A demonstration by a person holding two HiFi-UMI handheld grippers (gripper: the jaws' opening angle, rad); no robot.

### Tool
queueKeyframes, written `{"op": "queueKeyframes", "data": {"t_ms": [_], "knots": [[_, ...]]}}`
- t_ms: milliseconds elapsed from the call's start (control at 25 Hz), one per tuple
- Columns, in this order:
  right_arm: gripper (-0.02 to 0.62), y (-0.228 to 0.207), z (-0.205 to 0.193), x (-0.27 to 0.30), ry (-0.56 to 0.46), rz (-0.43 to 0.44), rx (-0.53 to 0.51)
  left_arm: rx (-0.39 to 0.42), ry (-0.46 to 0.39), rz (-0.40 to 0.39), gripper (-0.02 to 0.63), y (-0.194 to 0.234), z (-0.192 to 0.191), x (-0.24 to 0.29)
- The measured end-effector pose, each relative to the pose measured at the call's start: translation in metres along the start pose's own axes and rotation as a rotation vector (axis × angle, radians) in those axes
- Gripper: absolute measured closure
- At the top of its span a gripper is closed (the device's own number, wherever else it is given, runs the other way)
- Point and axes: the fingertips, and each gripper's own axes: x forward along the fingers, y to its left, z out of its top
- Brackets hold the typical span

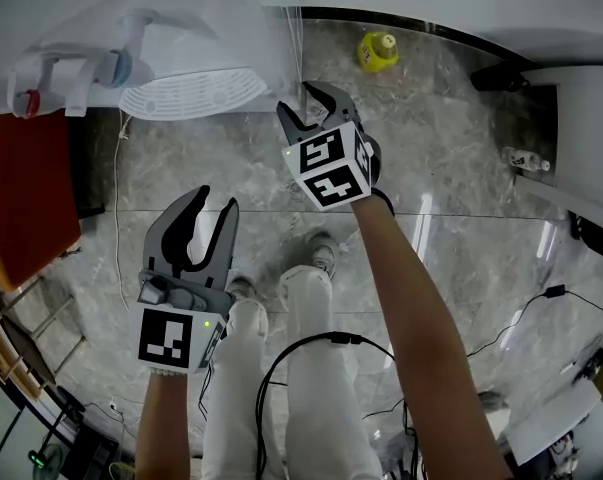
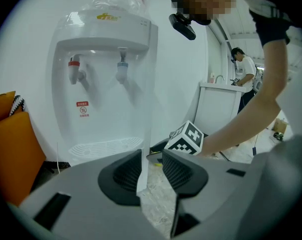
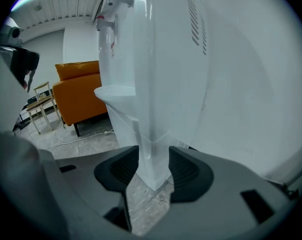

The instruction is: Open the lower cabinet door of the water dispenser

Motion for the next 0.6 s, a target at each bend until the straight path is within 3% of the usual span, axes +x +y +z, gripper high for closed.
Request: {"op": "queueKeyframes", "data": {"t_ms": [200, 440, 600], "knots": [[0.411, -0.003, -0.002, 0.01, 0.008, 0.002, -0.003, 0.008, 0.0, -0.003, 0.472, 0.003, -0.004, 0.0], [0.437, -0.002, 0.0, 0.018, 0.018, 0.017, -0.082, 0.002, 0.001, -0.001, 0.472, 0.007, -0.008, -0.002], [0.443, -0.001, 0.0, 0.018, 0.016, 0.034, -0.048, -0.003, 0.004, 0.002, 0.472, 0.008, -0.011, -0.002]]}}
